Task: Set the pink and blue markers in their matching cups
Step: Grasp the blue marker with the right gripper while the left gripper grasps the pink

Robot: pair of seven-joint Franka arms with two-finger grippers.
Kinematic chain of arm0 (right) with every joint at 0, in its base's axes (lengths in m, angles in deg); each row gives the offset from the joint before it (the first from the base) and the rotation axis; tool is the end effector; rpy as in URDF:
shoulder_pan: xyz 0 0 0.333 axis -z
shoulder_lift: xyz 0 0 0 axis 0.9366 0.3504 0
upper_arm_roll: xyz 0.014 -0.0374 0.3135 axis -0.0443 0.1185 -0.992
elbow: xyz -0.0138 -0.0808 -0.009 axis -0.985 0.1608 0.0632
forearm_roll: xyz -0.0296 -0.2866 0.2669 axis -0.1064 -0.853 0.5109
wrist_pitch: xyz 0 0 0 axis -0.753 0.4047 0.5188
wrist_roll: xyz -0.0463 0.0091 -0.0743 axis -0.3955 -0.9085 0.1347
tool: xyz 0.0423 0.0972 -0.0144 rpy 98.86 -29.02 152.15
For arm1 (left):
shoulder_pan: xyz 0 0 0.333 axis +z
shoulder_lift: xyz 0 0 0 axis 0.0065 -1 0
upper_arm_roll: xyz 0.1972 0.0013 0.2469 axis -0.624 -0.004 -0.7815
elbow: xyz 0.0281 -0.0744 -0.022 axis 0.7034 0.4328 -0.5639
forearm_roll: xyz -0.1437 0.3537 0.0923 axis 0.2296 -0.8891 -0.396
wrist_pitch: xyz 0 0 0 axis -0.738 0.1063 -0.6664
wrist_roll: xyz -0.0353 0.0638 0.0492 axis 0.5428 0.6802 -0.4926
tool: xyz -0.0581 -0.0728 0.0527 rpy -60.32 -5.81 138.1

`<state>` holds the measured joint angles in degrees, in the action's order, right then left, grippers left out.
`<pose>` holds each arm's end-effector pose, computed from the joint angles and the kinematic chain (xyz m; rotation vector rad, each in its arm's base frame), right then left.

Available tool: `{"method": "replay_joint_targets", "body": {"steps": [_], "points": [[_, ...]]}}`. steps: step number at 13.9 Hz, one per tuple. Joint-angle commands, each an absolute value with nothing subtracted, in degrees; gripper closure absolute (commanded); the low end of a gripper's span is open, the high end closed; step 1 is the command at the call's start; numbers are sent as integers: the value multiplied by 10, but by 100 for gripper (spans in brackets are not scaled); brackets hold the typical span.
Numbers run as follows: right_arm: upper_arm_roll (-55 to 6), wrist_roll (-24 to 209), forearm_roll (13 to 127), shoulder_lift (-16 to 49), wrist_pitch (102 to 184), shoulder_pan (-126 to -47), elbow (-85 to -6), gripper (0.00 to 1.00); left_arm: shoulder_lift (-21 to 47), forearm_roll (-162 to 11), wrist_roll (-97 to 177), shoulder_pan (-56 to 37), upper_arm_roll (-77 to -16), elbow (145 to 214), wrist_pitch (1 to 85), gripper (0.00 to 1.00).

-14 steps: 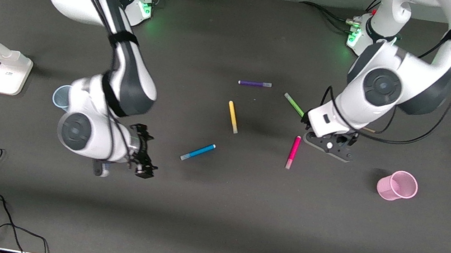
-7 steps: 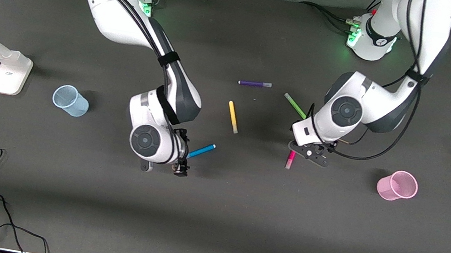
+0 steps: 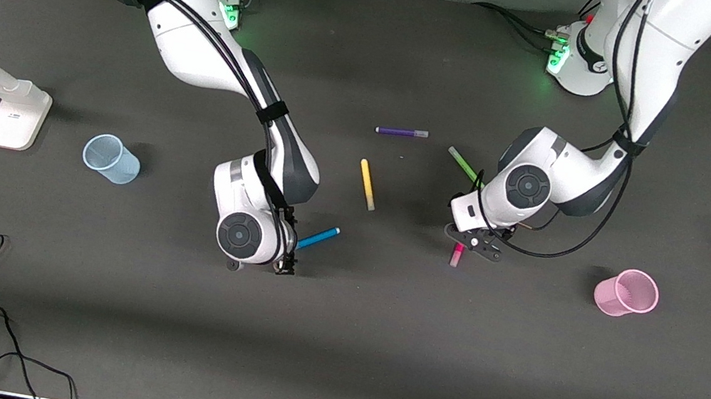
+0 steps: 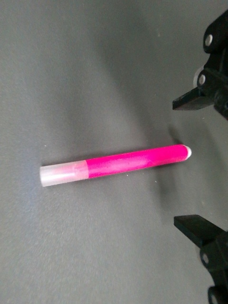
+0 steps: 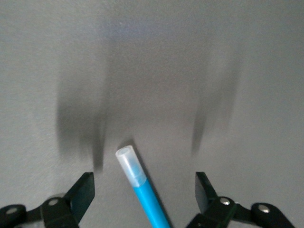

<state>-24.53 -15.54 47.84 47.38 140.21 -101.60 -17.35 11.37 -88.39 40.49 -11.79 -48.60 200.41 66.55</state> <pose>0.6386 0.3585 0.1759 2.2610 -1.9656 -0.3350 0.5055 -0.2642 0.1898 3.0269 -0.5942 -0.2000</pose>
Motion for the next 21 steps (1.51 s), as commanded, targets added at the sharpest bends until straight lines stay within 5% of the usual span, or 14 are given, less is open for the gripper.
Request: {"method": "replay_joint_targets", "body": {"steps": [1, 4, 7, 15, 18, 21], "points": [[-244, -161, 470, 493, 1400, -1029, -153, 13, 100, -895, 418, -128, -494, 2005, 696, 3], [-244, -160, 471, 495, 1399, -1029, -154, 31, 98, -895, 420, -129, -494, 2006, 694, 6], [-244, -163, 470, 495, 1399, -1030, -154, 97, 95, -895, 437, -129, -494, 2006, 695, 25], [-225, -154, 406, 413, 1334, -1021, -141, 100, 95, -895, 476, -128, -494, 2002, 691, 82], [-225, -106, 385, 342, 1243, -989, -141, 100, 95, -895, 499, -127, -494, 1998, 689, 93], [-214, -6, 359, 268, 1114, -959, -148, 100, 123, -892, 512, -117, -494, 1971, 633, 94]]}}
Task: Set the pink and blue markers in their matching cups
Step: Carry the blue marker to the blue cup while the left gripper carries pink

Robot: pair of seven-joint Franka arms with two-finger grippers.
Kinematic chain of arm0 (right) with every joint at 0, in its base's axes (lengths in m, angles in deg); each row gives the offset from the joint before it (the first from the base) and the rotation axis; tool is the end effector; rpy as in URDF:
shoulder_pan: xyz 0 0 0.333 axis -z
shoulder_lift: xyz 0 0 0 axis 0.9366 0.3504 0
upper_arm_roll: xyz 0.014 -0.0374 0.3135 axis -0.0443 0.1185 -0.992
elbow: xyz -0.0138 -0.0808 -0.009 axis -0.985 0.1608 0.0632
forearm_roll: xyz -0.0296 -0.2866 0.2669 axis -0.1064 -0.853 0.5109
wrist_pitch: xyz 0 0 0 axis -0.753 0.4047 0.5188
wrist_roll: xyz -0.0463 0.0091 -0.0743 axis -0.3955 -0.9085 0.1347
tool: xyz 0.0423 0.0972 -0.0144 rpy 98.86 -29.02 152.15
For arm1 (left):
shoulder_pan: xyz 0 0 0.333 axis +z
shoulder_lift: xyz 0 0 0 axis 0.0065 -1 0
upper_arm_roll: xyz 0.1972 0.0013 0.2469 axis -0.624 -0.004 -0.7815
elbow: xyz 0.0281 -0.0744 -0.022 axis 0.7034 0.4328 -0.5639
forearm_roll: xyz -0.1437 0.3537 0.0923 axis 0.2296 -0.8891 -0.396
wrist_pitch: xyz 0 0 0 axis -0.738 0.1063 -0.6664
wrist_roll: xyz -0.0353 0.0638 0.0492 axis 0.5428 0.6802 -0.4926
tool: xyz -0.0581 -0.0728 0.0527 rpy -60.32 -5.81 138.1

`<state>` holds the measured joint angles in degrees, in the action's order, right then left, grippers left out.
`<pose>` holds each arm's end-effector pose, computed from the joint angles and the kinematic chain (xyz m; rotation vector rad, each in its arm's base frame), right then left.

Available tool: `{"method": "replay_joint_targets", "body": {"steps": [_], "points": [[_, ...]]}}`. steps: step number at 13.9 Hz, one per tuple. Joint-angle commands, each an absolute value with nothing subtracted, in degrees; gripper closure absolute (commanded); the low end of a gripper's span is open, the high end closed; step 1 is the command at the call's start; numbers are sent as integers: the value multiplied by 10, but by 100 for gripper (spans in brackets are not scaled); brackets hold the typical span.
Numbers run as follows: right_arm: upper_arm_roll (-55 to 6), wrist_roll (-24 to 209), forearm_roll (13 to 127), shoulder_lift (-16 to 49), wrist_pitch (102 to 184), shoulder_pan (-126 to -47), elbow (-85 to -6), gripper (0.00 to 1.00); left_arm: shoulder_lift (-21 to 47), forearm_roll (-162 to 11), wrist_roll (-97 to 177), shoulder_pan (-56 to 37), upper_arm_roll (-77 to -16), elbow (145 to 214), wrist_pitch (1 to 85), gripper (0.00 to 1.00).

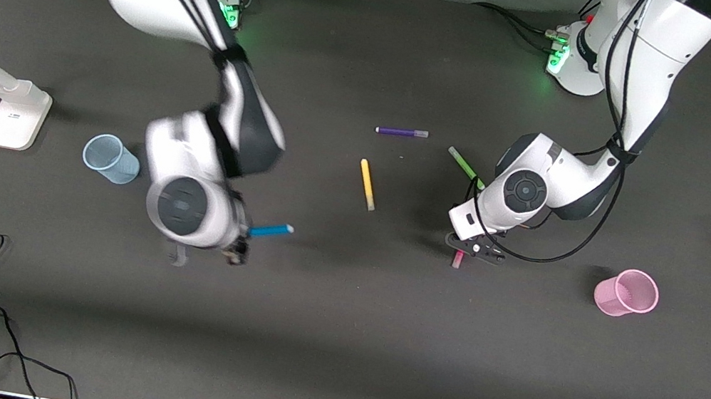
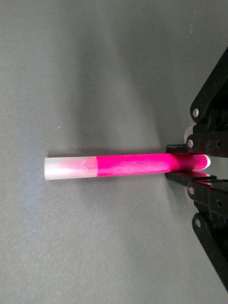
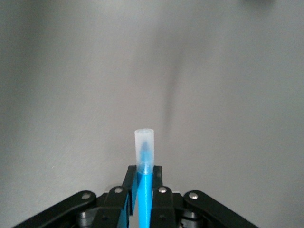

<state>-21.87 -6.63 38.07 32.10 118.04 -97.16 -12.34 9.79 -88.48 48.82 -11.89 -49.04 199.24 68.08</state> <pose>0.6610 0.2742 0.3856 2.3364 -1.7695 -0.1901 0.5134 -0.2643 0.1833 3.0639 -0.3610 -0.1784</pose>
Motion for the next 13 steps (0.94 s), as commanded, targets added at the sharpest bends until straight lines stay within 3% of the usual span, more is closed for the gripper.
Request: {"method": "replay_joint_targets", "body": {"steps": [1, 3, 5, 9, 13], "points": [[-197, 45, 341, 250, 1063, -957, -153, 100, 138, -890, 521, -110, -494, 1949, 590, 94], [-149, 155, 311, 228, 994, -959, -177, 100, 159, -884, 519, -97, -493, 1891, 492, 94], [-110, 214, 248, 206, 995, -959, -231, 100, 176, -877, 521, -73, -493, 1831, 392, 94], [-42, 227, 153, 205, 1088, -960, -319, 100, 203, -871, 512, 3, -492, 1713, 191, 94], [-34, 100, 74, 209, 1155, -981, -403, 100, 200, -872, 400, 101, -494, 1640, 80, 95]]}}
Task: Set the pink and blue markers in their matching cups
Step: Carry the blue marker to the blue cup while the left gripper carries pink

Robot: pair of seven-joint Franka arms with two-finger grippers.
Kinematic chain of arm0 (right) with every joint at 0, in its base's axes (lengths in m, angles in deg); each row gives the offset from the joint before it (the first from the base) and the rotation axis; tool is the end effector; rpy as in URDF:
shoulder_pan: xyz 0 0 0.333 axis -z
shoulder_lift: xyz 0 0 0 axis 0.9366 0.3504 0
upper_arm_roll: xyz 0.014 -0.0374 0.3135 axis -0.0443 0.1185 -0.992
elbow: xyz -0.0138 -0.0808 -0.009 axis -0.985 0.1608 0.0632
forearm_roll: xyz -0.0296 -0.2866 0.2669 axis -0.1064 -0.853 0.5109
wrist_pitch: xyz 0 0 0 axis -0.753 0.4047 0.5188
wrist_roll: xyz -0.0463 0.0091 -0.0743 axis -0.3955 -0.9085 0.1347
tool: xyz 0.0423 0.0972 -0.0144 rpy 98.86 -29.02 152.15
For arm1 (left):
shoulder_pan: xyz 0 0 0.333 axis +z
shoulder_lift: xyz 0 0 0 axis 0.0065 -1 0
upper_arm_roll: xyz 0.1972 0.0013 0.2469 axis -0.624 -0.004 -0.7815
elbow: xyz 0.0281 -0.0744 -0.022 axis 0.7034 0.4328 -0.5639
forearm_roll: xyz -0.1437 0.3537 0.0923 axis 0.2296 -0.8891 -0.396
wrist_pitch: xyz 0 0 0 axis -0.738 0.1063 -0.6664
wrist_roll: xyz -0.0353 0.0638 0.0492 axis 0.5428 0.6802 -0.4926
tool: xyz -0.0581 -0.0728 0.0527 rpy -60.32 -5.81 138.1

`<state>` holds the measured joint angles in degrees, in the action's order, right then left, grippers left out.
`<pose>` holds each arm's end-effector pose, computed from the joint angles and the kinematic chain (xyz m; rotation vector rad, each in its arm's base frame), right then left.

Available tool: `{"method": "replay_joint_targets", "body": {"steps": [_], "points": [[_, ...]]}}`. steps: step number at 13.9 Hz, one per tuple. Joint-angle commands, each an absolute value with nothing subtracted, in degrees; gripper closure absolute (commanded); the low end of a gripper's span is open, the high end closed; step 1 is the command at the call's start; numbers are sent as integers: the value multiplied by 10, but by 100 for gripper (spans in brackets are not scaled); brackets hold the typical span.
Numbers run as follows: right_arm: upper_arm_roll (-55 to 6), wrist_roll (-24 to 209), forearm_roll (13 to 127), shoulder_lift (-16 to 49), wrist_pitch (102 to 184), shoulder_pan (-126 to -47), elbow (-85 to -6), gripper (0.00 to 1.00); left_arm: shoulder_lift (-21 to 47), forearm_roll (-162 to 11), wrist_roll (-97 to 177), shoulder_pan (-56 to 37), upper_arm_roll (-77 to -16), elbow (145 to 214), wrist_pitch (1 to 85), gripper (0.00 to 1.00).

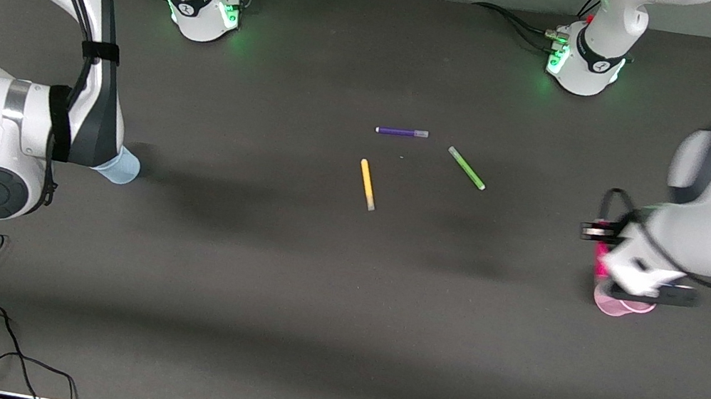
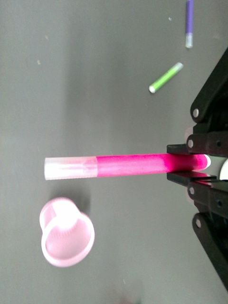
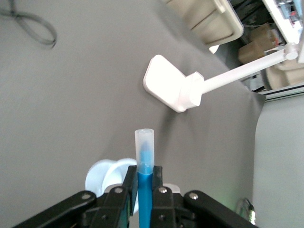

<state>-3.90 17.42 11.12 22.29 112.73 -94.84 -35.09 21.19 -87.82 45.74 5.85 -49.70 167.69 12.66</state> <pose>0.6272 -0.0103 0.3691 1.9571 -1.3052 -0.0892 0.6096 -0.0693 0.4665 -3.0625 -0.0885 0.4873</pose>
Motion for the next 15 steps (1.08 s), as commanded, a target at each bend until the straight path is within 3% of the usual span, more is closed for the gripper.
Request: {"method": "replay_joint_targets", "body": {"steps": [1, 5, 9, 15], "points": [[-34, 68, 61, 213, 1161, -994, -421, 100, 196, -877, 361, 124, -494, 1629, 59, 96], [-35, -103, -22, 223, 1229, -1024, -532, 100, 159, -903, 309, 154, -496, 1611, 19, 97], [-34, -131, -59, 249, 1242, -1017, -537, 100, 55, -918, 318, 151, -497, 1516, -45, 98], [-34, -161, -60, 264, 1252, -1020, -554, 100, -24, -965, 318, 138, -501, 1494, -52, 98]]}}
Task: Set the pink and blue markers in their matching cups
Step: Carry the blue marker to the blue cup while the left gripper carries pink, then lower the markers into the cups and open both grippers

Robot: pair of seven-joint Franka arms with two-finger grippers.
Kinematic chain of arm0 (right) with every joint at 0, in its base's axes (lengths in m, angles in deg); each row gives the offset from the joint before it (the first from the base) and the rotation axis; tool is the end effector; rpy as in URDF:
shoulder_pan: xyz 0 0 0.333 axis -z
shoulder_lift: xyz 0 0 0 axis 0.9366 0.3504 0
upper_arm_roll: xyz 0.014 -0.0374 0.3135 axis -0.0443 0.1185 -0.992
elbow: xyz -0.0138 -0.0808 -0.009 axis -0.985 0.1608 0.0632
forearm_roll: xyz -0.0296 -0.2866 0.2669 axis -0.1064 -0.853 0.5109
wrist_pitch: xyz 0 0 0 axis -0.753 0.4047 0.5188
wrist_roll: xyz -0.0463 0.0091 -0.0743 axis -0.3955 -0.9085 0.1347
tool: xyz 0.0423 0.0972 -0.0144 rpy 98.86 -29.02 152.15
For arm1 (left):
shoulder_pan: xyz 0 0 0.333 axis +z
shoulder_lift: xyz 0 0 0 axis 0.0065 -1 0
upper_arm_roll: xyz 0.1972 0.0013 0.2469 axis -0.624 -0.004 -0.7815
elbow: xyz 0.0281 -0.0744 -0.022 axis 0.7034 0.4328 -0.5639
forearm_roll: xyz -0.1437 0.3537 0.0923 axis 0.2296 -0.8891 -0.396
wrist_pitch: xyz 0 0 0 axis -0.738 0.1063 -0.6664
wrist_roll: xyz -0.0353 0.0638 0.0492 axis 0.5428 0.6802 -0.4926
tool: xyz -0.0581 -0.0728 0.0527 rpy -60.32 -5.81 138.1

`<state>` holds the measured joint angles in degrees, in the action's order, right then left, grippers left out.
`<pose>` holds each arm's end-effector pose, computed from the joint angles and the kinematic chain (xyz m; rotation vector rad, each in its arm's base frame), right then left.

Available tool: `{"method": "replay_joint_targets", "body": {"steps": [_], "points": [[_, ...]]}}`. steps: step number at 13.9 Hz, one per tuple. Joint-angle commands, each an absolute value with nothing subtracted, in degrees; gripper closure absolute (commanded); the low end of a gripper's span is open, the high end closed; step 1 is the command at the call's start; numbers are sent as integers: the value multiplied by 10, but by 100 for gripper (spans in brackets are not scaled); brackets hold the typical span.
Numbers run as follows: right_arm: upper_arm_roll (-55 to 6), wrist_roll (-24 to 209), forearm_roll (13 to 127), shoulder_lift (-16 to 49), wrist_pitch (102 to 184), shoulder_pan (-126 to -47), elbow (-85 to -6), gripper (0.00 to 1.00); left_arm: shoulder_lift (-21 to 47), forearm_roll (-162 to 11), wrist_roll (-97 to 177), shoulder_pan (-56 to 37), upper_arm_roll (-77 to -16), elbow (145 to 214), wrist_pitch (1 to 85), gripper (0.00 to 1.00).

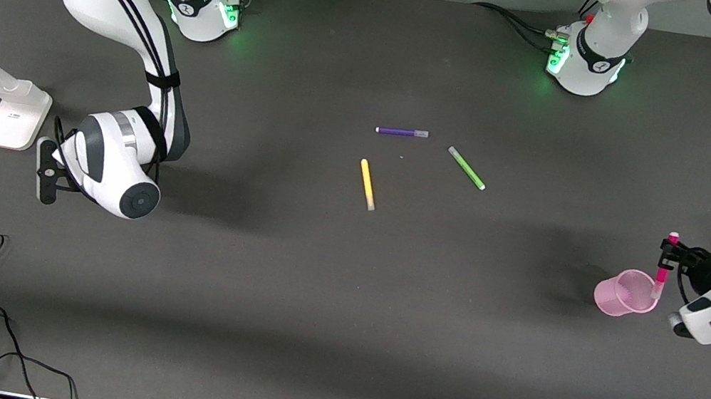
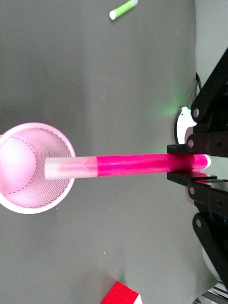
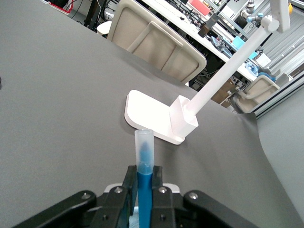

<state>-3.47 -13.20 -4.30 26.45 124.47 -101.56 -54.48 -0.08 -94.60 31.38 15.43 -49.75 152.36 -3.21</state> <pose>0.5668 0.0063 0.2236 1.5990 -1.2787 0.2924 0.6447 0.0702 0.3391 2.9489 -0.0311 -1.0548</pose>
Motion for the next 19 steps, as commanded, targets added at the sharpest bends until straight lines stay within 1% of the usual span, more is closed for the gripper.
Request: {"method": "replay_joint_targets", "body": {"steps": [1, 2, 4, 6, 7, 9, 10, 11, 12, 13, 15, 19], "points": [[-34, -167, -59, 270, 1252, -1020, -554, 100, -34, -971, 318, 133, -501, 1494, -50, 98], [-34, -169, -59, 274, 1251, -1021, -553, 100, -46, -980, 318, 133, -501, 1494, -48, 98], [-35, -168, -59, 274, 1251, -1022, -552, 74, -62, -984, 318, 132, -501, 1494, -37, 98], [-35, -166, -58, 273, 1245, -1023, -550, 52, -73, -990, 318, 131, -501, 1494, -21, 98], [-35, -168, -57, 271, 1243, -1024, -550, 1, -77, -994, 318, 131, -501, 1494, -15, 98], [-35, -155, -57, 263, 1236, -1024, -544, 0, -79, -994, 318, 131, -501, 1494, -8, 97], [-35, -136, -54, 247, 1236, -1023, -539, 0, -80, -994, 318, 131, -501, 1494, -1, 97], [-34, -95, -48, 222, 1235, -1021, -536, 0, -84, -994, 318, 131, -501, 1494, 6, 94], [-33, -55, -36, 186, 1235, -1017, -534, 0, -84, -994, 318, 131, -501, 1494, 14, 84], [-29, -14, -16, 153, 1235, -1014, -533, 0, -87, -995, 317, 131, -501, 1494, 17, 66], [-5, 69, 20, 95, 1235, -1012, -523, 0, -87, -994, 313, 132, -501, 1494, 24, 0], [38, 220, 95, 0, 1235, -1012, -499, 0, -72, -993, 308, 136, -499, 1479, 19, 0]]}}
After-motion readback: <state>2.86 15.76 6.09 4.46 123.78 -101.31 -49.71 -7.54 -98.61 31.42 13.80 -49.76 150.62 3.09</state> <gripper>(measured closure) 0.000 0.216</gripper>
